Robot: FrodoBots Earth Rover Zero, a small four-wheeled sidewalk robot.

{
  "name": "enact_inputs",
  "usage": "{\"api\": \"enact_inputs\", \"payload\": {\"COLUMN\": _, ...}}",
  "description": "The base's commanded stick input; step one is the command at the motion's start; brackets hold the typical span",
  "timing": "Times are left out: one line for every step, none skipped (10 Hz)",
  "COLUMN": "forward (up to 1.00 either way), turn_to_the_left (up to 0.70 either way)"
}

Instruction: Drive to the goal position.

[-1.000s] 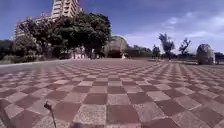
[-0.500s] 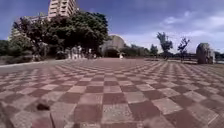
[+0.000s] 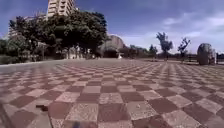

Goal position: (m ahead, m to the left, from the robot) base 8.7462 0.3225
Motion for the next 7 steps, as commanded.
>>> {"api": "enact_inputs", "payload": {"forward": 0.7, "turn_to_the_left": 0.0}}
{"api": "enact_inputs", "payload": {"forward": 0.7, "turn_to_the_left": 0.0}}
{"api": "enact_inputs", "payload": {"forward": 0.7, "turn_to_the_left": 0.0}}
{"api": "enact_inputs", "payload": {"forward": 0.7, "turn_to_the_left": 0.0}}
{"api": "enact_inputs", "payload": {"forward": 0.7, "turn_to_the_left": 0.0}}
{"api": "enact_inputs", "payload": {"forward": 0.7, "turn_to_the_left": 0.0}}
{"api": "enact_inputs", "payload": {"forward": 0.7, "turn_to_the_left": 0.0}}
